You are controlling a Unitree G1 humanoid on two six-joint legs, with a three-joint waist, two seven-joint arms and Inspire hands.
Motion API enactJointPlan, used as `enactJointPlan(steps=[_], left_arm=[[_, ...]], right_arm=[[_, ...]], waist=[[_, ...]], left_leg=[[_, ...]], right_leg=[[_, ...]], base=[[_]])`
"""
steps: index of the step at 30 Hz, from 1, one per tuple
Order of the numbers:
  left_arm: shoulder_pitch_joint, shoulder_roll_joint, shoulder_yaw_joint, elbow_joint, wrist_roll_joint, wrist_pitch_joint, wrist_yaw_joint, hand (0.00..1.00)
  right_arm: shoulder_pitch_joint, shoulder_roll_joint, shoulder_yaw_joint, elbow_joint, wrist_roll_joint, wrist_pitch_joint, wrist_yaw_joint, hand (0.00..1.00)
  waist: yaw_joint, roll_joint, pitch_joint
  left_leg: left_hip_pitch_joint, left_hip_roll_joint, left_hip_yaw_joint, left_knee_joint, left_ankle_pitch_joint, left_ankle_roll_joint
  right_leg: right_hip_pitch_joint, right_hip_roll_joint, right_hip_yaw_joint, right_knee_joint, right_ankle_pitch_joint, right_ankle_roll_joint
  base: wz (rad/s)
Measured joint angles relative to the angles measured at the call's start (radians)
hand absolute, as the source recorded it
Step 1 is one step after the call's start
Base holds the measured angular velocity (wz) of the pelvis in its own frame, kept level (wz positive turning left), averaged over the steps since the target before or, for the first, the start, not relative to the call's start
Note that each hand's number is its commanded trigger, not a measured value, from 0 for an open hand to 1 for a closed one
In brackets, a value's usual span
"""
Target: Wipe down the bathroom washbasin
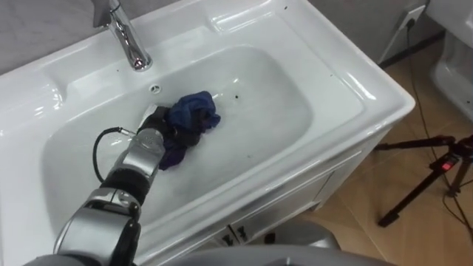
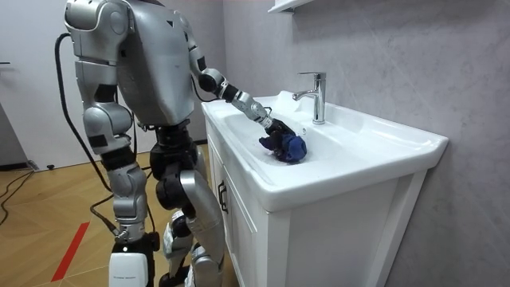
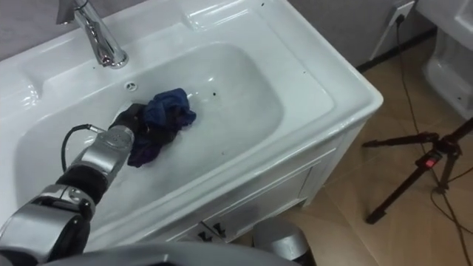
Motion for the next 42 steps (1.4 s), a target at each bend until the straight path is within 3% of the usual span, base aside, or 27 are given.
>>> enactJointPlan(steps=[8,14,18,19,22,31,34,42], left_arm=[[-0.016,0.007,-0.034,0.012,0.0,0.026,0.014,1.0],[-0.021,0.019,-0.062,0.012,0.001,0.033,0.046,1.0],[-0.066,0.023,-0.063,0.018,0.002,0.033,0.063,1.0],[-0.091,0.023,-0.063,0.03,0.002,0.033,0.065,1.0],[-0.133,0.021,-0.073,0.037,0.0,0.049,0.064,1.0],[-0.139,0.045,-0.088,0.039,0.001,0.05,0.06,1.0],[-0.172,0.045,-0.11,0.039,-0.001,0.054,0.055,1.0],[-0.191,0.037,-0.142,0.006,-0.001,0.053,0.05,1.0]], right_arm=[[-0.011,-0.003,-0.001,-0.008,0.03,-0.008,-0.007,0.0],[-0.008,-0.02,-0.001,-0.001,0.033,-0.011,-0.022,0.0],[-0.008,-0.028,-0.001,-0.006,0.033,-0.011,-0.026,0.0],[-0.004,-0.027,-0.002,-0.006,0.033,-0.012,-0.027,0.0],[-0.003,-0.027,-0.001,-0.009,0.033,-0.017,-0.031,0.0],[0.01,-0.032,0.0,-0.016,0.046,-0.034,-0.045,0.0],[0.011,-0.039,0.001,-0.016,0.075,-0.032,-0.045,0.0],[0.015,-0.046,0.0,-0.021,0.117,-0.038,-0.066,0.0]], waist=[[-0.026,0.012,-0.0005],[-0.051,0.026,0.0067],[-0.057,0.021,0.0099],[-0.064,0.014,0.0145],[-0.065,0.017,0.0128],[-0.082,0.013,0.0125],[-0.084,0.013,0.0122],[-0.101,0.022,0.0068]], left_leg=[[0.004,-0.003,0.008,0.006,0.0,0.0],[0.001,-0.006,0.023,0.004,-0.005,0.004],[-0.015,-0.003,0.051,0.006,-0.006,0.004],[-0.017,-0.003,0.056,0.005,-0.006,0.004],[-0.022,-0.002,0.079,0.006,-0.008,0.0],[-0.029,-0.001,0.097,0.025,-0.015,-0.003],[-0.026,0.0,0.106,0.024,-0.017,-0.005],[-0.02,0.014,0.125,0.02,-0.02,-0.01]], right_leg=[[-0.001,-0.001,0.01,0.004,-0.002,0.003],[-0.015,0.002,0.025,0.01,-0.001,0.004],[-0.043,0.009,0.051,0.023,0.006,0.004],[-0.048,0.01,0.053,0.025,0.006,0.003],[-0.059,0.017,0.074,0.02,0.014,0.001],[-0.07,0.028,0.089,0.035,0.015,-0.001],[-0.072,0.035,0.1,0.033,0.017,-0.003],[-0.064,0.038,0.096,0.012,0.029,-0.008]], base=[[-0.03],[-0.08],[-0.21],[-0.17],[-0.21],[-0.06],[-0.11],[-0.07]])
